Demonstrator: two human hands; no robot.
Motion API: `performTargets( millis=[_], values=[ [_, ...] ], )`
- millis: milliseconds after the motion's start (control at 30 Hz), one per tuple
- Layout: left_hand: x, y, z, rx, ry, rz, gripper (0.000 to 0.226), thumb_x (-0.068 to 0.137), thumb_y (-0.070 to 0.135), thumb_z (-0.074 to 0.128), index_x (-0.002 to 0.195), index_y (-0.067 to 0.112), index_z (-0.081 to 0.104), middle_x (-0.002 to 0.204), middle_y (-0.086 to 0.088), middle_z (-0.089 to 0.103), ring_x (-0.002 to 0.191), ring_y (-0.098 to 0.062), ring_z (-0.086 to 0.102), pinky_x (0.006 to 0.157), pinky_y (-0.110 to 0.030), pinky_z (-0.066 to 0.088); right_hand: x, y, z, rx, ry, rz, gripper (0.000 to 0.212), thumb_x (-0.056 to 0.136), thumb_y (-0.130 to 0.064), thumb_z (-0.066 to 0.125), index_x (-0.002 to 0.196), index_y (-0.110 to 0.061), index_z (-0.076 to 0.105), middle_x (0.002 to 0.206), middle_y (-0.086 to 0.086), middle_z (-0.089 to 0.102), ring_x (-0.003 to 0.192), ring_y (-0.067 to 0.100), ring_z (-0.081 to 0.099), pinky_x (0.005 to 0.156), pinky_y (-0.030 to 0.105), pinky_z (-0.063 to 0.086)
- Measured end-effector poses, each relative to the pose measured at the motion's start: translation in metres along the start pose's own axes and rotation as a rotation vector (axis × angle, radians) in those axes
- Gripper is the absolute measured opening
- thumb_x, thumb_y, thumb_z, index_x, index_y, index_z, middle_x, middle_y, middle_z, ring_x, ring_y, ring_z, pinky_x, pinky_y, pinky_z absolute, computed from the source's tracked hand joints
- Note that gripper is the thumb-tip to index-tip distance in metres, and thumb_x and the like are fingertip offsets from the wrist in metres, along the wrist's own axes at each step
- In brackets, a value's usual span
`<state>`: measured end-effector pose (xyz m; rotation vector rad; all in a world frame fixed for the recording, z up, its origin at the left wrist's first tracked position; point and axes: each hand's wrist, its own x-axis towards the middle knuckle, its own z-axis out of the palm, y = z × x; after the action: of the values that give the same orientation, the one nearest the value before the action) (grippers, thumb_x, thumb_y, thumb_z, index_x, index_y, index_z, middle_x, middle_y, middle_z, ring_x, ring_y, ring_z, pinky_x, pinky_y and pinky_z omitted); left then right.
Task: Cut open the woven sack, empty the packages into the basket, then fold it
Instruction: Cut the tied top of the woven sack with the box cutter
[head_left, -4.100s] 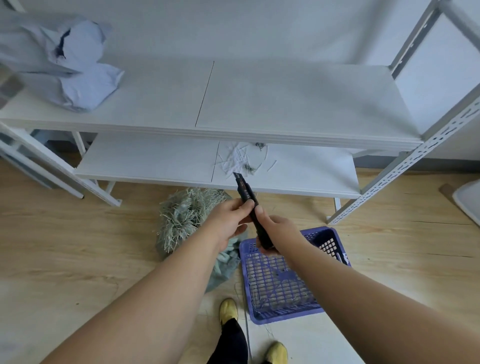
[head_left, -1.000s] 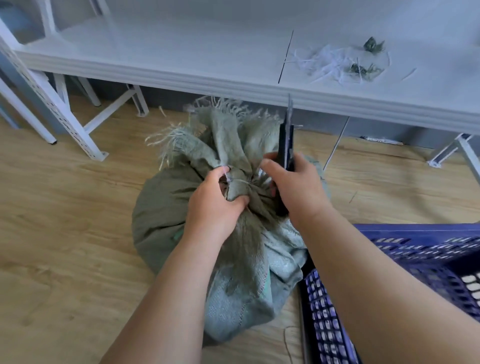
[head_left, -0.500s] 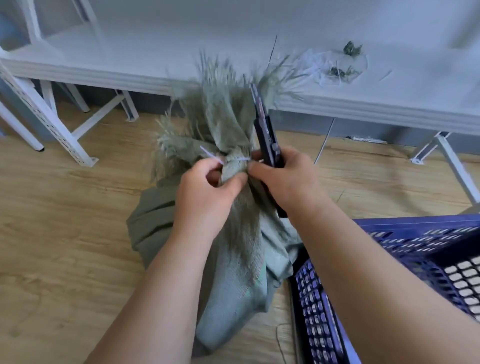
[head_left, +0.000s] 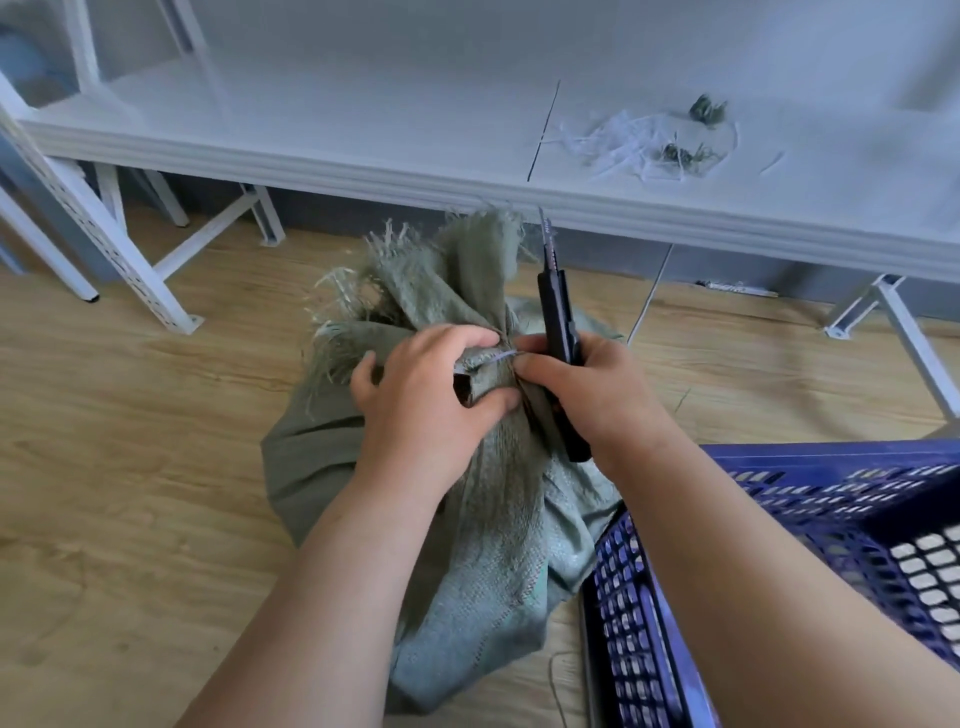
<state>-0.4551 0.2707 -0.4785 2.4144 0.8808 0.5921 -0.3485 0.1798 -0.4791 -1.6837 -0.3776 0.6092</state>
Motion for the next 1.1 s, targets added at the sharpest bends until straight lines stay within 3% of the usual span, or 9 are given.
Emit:
performTargets(
  millis=[100, 200, 333, 433, 533, 633, 767, 1000, 1100],
  values=[
    [-0.002, -0.001, 0.000, 0.052, -0.121, -0.063, 0.046, 0.073, 0.053, 0.072, 0.115, 0.048, 0.054, 0.122, 0.025, 0.052, 0.123, -0.004, 0.044, 0.113, -0.052, 0.016, -0.003, 0.004, -0.003, -0.048, -0.012, -0.020, 0.012, 0.081, -0.010, 0.071, 0.080, -0.022, 0.073, 0.064, -0.001, 0.066, 0.063, 0.016, 0.062, 0.068, 0.034, 0.057],
    [-0.005, -0.003, 0.005, 0.032, -0.140, -0.091, 0.039, 0.073, 0.045, 0.072, 0.111, 0.042, 0.059, 0.110, 0.019, 0.061, 0.107, -0.009, 0.057, 0.103, -0.044, 0.035, -0.007, 0.009, -0.002, -0.101, -0.022, -0.059, 0.013, 0.079, -0.012, 0.073, 0.076, -0.025, 0.075, 0.072, 0.002, 0.070, 0.070, 0.018, 0.065, 0.077, 0.040, 0.057],
    [-0.006, -0.004, 0.006, -0.031, -0.004, -0.093, 0.023, 0.074, 0.031, 0.069, 0.097, 0.033, 0.068, 0.090, 0.011, 0.066, 0.086, -0.018, 0.063, 0.069, -0.029, 0.044, -0.009, 0.004, 0.000, -0.123, -0.016, -0.154, 0.013, 0.081, -0.011, 0.072, 0.083, -0.024, 0.073, 0.065, -0.013, 0.064, 0.056, 0.001, 0.054, 0.065, 0.022, 0.044],
    [-0.002, -0.002, 0.002, -0.042, 0.087, -0.078, 0.014, 0.075, 0.025, 0.071, 0.088, 0.029, 0.069, 0.085, 0.011, 0.061, 0.081, -0.017, 0.060, 0.061, -0.029, 0.038, -0.011, -0.005, -0.001, -0.196, -0.032, -0.240, 0.017, 0.082, -0.009, 0.069, 0.084, -0.026, 0.072, 0.068, -0.011, 0.063, 0.054, -0.001, 0.053, 0.060, 0.017, 0.040],
    [-0.001, -0.001, 0.001, -0.039, 0.159, -0.054, 0.010, 0.076, 0.022, 0.071, 0.084, 0.028, 0.070, 0.084, 0.009, 0.060, 0.081, -0.018, 0.058, 0.060, -0.031, 0.039, -0.011, -0.010, 0.001, -0.343, -0.020, -0.286, 0.017, 0.080, -0.015, 0.071, 0.083, -0.032, 0.070, 0.070, -0.014, 0.060, 0.057, -0.003, 0.053, 0.061, 0.018, 0.041],
    [0.000, -0.004, -0.001, -0.075, 0.184, -0.103, 0.011, 0.076, 0.022, 0.070, 0.085, 0.028, 0.070, 0.089, 0.008, 0.062, 0.086, -0.020, 0.059, 0.068, -0.036, 0.047, -0.013, -0.011, 0.000, -0.500, 0.144, -0.378, 0.018, 0.075, -0.032, 0.076, 0.090, -0.025, 0.068, 0.090, -0.003, 0.060, 0.088, 0.015, 0.059, 0.078, 0.029, 0.046],
    [0.003, -0.008, -0.004, -0.064, 0.197, -0.192, 0.014, 0.076, 0.023, 0.069, 0.089, 0.029, 0.070, 0.092, 0.009, 0.060, 0.091, -0.019, 0.059, 0.073, -0.033, 0.047, -0.028, -0.015, -0.002, -0.504, 0.098, -0.298, 0.030, 0.081, -0.054, 0.065, 0.083, -0.026, 0.053, 0.073, -0.003, 0.058, 0.071, 0.025, 0.059, 0.068, 0.041, 0.053],
    [0.003, -0.003, -0.002, -0.049, 0.207, -0.195, 0.015, 0.076, 0.021, 0.069, 0.089, 0.029, 0.068, 0.095, 0.008, 0.061, 0.094, -0.019, 0.058, 0.073, -0.031, 0.044, -0.042, -0.009, 0.004, -0.529, -0.057, -0.183, 0.016, 0.091, -0.038, 0.058, 0.096, -0.025, 0.051, 0.073, 0.000, 0.070, 0.067, 0.022, 0.068, 0.072, 0.047, 0.056],
    [0.003, 0.000, -0.002, -0.048, 0.227, -0.201, 0.014, 0.075, 0.022, 0.069, 0.088, 0.029, 0.068, 0.094, 0.007, 0.061, 0.095, -0.021, 0.058, 0.076, -0.034, 0.046, -0.046, -0.012, 0.005, -0.698, -0.054, -0.209, 0.028, 0.093, -0.048, 0.049, 0.113, -0.028, 0.049, 0.087, -0.003, 0.064, 0.088, 0.028, 0.063, 0.078, 0.040, 0.051]
  ],
)
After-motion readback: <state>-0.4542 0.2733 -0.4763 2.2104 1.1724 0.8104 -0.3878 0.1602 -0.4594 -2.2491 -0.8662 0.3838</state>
